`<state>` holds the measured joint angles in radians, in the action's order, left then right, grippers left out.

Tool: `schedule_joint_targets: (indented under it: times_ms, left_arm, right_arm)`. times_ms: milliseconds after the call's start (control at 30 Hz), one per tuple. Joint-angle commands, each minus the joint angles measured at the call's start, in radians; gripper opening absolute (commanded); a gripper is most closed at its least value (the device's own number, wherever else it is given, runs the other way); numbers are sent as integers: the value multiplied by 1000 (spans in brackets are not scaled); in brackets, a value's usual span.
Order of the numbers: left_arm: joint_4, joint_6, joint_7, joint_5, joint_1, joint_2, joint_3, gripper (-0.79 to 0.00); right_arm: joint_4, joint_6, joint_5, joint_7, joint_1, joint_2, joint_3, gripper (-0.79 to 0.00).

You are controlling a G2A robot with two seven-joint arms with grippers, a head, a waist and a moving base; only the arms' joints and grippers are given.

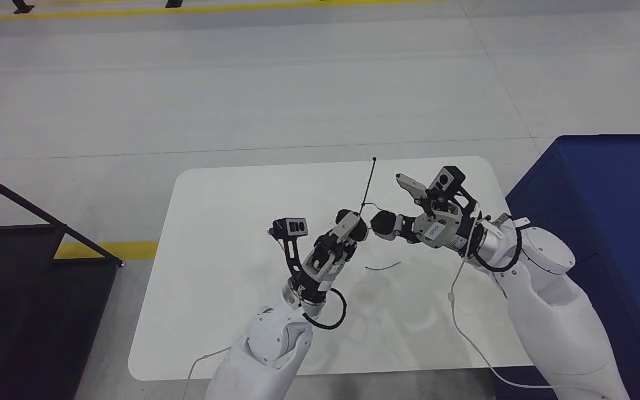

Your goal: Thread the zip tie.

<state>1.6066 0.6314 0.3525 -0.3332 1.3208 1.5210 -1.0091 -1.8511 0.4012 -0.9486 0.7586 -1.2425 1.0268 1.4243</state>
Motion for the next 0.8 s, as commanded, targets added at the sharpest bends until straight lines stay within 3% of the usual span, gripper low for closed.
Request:
schedule_joint_targets:
  times_ms: [0,133,167,200,333,500,600,700,767]
  left_arm:
    - [-4,-18,5,30,2,-1,5,-785]
    - [-6,-32,8,48,3,-3,8,-785]
    - [-8,-30,5,52,3,-3,7,-785]
    - [-10,-26,0,59,2,-4,5,-785]
    - [-14,2,-18,89,2,-4,3,-785]
    - [-23,15,-31,103,5,-3,11,-785]
    - [-24,15,-30,105,6,-3,16,-785]
    - [-28,12,-34,123,6,-4,21,-785]
    - [-31,12,-42,131,5,-3,25,-785]
  right_arm:
    - [-3,-1,2,1,-2,0,2,0]
    - [-6,-2,-2,0,-2,0,3,0]
    - [-7,-2,-1,0,-3,0,3,-123]
    - [-8,-4,-1,0,-4,0,3,-363]
    - [-5,-7,5,4,-9,0,2,-545]
    - [-3,-6,1,4,-11,0,3,-674]
    - [-5,-7,0,5,-14,-1,7,-686]
    - [-6,-9,1,6,-18,-1,13,-763]
    - [-7,-8,0,8,-22,-2,17,-757]
